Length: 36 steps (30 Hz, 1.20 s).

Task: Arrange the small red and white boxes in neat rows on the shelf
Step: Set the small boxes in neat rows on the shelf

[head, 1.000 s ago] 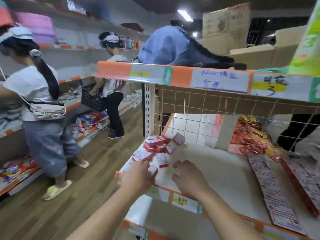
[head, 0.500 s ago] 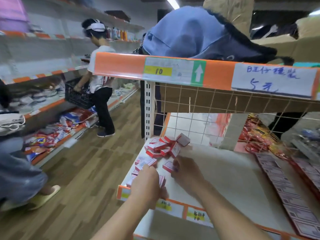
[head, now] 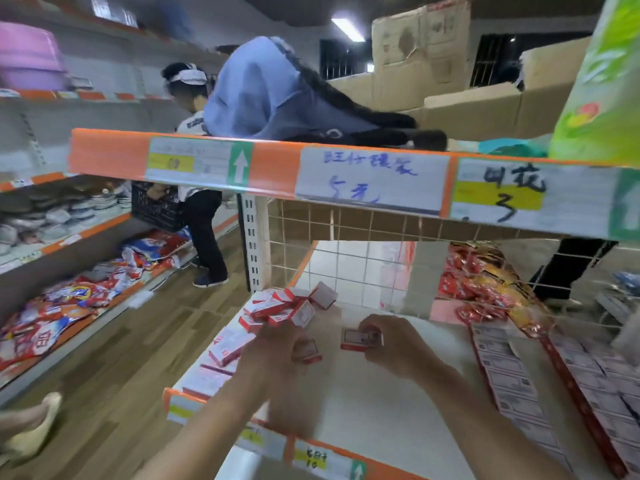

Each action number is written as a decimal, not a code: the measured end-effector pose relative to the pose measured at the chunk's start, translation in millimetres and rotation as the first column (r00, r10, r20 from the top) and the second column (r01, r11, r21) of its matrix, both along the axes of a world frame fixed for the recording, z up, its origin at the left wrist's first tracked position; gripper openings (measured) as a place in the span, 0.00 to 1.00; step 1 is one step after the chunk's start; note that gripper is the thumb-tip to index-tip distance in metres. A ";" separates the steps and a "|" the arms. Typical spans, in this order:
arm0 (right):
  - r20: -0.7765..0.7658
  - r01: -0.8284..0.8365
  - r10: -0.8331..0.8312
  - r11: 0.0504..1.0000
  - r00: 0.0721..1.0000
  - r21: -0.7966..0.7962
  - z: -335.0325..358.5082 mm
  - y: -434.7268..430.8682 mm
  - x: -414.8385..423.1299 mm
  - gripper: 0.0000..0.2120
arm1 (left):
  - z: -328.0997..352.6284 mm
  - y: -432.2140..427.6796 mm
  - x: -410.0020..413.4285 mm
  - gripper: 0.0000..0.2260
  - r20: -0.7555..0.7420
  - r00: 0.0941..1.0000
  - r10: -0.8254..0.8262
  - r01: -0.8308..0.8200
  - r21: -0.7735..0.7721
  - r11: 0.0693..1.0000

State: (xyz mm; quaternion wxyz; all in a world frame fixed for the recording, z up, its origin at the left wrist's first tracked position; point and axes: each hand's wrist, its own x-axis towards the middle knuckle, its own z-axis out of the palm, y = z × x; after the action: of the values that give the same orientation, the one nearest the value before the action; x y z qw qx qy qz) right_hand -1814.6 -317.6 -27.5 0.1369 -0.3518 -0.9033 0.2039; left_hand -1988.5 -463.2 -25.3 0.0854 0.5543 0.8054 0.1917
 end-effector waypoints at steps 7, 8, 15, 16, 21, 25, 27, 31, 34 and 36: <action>-0.009 0.103 -0.102 0.994 0.995 0.041 4.1 41.9 70.0 0.17 | 2.1 80.7 34.2 0.11 0.011 0.984 -0.179 0.177 0.084 0.981; -0.002 0.116 -0.116 0.992 0.993 0.042 3.9 47.8 76.3 0.17 | 0.6 91.7 39.3 0.11 0.028 0.980 -0.195 0.192 0.091 0.977; 0.004 0.205 -0.205 0.978 0.979 0.030 -12.0 85.1 100.3 0.16 | -27.8 157.1 63.7 0.14 0.004 0.967 -0.253 0.253 0.042 0.967; 0.012 0.218 -0.219 0.975 0.976 0.029 -15.2 89.3 102.0 0.16 | -33.4 163.8 64.1 0.14 0.001 0.967 -0.256 0.256 0.052 0.965; 0.004 0.252 -0.253 0.966 0.968 0.056 -32.5 108.8 103.9 0.13 | -41.4 193.0 72.2 0.13 0.052 0.958 -0.281 0.272 0.131 0.953; 0.011 0.287 -0.291 0.948 0.957 0.137 -40.9 118.2 102.5 0.11 | -47.4 209.7 84.7 0.09 0.083 0.942 -0.325 0.308 0.169 0.936; 0.028 0.307 -0.317 0.933 0.948 0.189 -42.6 121.6 102.5 0.11 | -50.6 215.1 87.5 0.08 0.100 0.935 -0.341 0.317 0.195 0.928; 0.052 0.345 -0.362 0.915 0.931 0.210 -43.7 126.0 102.8 0.09 | -54.6 220.4 88.5 0.10 0.079 0.931 -0.357 0.334 0.216 0.917; 0.025 0.361 -0.374 0.909 0.927 0.210 -45.4 127.1 101.9 0.08 | -60.2 224.8 88.6 0.10 0.046 0.944 -0.328 0.313 0.198 0.929; 0.010 0.374 -0.384 0.906 0.923 0.200 -46.5 127.8 102.0 0.08 | -65.3 227.2 87.3 0.10 0.041 0.950 -0.309 0.298 0.171 0.939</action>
State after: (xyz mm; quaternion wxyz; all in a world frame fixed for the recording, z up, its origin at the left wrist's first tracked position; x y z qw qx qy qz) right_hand -1712.6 -189.8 -74.0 0.1852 -0.5104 -0.8363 0.0757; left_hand -1901.2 -236.0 -90.6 0.0956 0.6702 0.6885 0.2601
